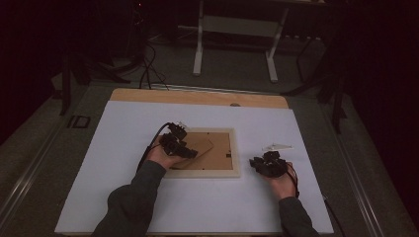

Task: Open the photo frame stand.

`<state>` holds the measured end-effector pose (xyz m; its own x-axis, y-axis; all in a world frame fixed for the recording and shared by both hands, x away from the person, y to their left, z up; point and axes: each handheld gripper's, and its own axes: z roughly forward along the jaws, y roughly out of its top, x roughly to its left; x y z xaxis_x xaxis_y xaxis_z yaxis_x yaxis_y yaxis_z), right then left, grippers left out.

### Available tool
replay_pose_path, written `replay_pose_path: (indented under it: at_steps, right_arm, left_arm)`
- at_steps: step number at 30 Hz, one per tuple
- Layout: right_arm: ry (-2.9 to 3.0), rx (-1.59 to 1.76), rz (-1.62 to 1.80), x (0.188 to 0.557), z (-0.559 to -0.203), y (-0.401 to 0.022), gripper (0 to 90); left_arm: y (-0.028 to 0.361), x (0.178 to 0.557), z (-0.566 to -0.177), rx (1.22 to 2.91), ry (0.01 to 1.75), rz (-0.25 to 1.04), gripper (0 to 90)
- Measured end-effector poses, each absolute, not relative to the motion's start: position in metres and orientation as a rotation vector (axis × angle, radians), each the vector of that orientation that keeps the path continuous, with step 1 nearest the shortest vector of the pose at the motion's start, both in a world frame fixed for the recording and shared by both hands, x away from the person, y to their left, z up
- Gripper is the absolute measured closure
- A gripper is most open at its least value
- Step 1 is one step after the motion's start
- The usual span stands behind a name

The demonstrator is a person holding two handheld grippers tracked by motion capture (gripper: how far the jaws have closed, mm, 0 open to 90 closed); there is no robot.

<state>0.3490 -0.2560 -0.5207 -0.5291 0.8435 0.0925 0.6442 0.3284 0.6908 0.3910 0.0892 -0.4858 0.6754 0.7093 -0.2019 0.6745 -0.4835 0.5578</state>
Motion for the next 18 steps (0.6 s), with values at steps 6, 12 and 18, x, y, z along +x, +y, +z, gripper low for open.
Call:
replay_pose_path:
  at_steps: [6,12,18]
  right_arm:
    - [2.317,1.339,1.001,0.349,-0.521,-0.256,72.3]
    - [2.319,1.339,1.0,0.349,-0.522,-0.256,72.3]
    - [2.323,1.341,0.998,0.35,-0.523,-0.255,72.3]
  left_arm:
    - [0.083,0.393,-0.49,2.307,1.039,0.039,35.9]
    - [0.08,0.396,-0.494,2.334,1.047,0.008,35.4]
    - [0.08,0.398,-0.497,2.347,1.054,-0.021,35.3]
